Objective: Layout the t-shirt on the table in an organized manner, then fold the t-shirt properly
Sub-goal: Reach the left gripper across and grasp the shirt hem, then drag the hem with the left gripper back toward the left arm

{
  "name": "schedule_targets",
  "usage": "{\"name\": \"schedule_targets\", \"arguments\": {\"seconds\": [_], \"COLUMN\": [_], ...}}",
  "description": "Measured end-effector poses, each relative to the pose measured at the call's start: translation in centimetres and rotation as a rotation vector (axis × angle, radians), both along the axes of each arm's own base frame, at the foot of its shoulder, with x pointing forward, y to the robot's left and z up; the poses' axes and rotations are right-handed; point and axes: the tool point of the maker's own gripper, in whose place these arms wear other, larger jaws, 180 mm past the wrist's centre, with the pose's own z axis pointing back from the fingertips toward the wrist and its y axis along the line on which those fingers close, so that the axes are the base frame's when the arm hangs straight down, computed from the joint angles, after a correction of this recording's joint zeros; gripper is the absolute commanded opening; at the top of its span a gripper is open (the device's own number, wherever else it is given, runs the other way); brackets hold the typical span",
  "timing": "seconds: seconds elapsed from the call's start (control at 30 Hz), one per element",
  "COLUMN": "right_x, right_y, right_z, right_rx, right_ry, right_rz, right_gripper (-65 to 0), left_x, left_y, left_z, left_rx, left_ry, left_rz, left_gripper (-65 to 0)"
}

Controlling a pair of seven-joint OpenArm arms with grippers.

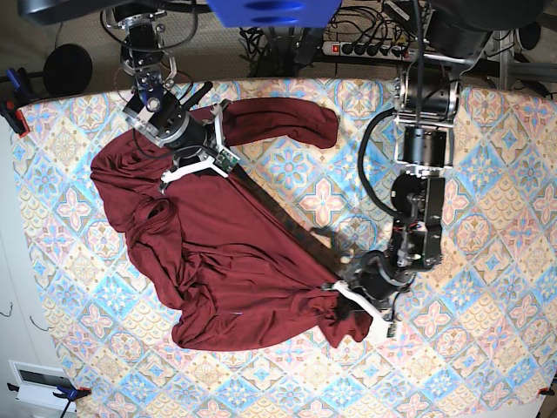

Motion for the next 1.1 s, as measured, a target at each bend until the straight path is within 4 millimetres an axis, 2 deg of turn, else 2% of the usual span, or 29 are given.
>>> {"name": "schedule_targets", "arguments": {"seconds": [0.13, 0.17, 0.27, 0.37, 0.47, 0.53, 0.63, 0.7, 0.77, 0.83, 0.9, 1.0, 1.1], "right_x": [0.3, 0.2, 0.1, 0.0, 0.0, -0.1, 0.0, -0.1, -0.2, -0.1, -0.1, -0.1, -0.1], "right_y": [0.2, 0.3, 0.3, 0.0, 0.1, 0.2, 0.1, 0.1, 0.1, 0.2, 0.1, 0.1, 0.3], "right_z": [0.3, 0.2, 0.1, -0.2, -0.1, -0.1, -0.1, -0.2, -0.3, -0.1, -0.1, -0.2, -0.1], "right_rx": [0.009, 0.011, 0.007, -0.016, -0.011, -0.010, -0.011, -0.012, -0.013, -0.007, -0.013, -0.014, -0.001], "right_ry": [-0.007, -0.006, -0.001, 0.007, 0.005, 0.006, 0.005, 0.008, 0.010, 0.006, 0.006, 0.008, 0.005], "right_rz": [0.004, 0.005, 0.007, 0.001, 0.006, 0.006, 0.006, 0.006, 0.005, 0.006, 0.005, 0.005, 0.009], "right_gripper": [-65.0, -65.0, -65.0, -65.0, -65.0, -65.0, -65.0, -65.0, -65.0, -65.0, -65.0, -65.0, -65.0], "left_x": [1.1, 1.4, 1.8, 2.0, 1.9, 0.9, -2.4, -5.2, -7.3, -9.3, -11.1, -13.7, -14.8], "left_y": [2.1, 2.7, 5.1, 8.8, 9.9, 9.8, 8.4, 6.4, 4.3, 3.2, 3.3, 4.0, 3.7], "left_z": [-0.1, -0.2, -0.8, -1.2, -1.1, -2.4, -4.2, -5.2, -4.9, -5.0, -6.0, -8.7, -9.5], "left_rx": [-0.022, -0.035, -0.086, -0.070, -0.062, -0.059, -0.045, 0.000, 0.022, 0.043, 0.053, 0.081, 0.075], "left_ry": [0.001, 0.006, 0.038, 0.069, 0.058, 0.081, 0.106, 0.155, 0.144, 0.137, 0.158, 0.238, 0.266], "left_rz": [0.065, 0.082, 0.177, 0.310, 0.331, 0.330, 0.289, 0.202, 0.129, 0.074, 0.069, 0.081, 0.074], "left_gripper": [-64.3, -61.0, -45.6, -29.3, -19.1, -18.3, -21.6, -24.8, -28.7, -32.4, -34.0, -34.0, -34.0]}}
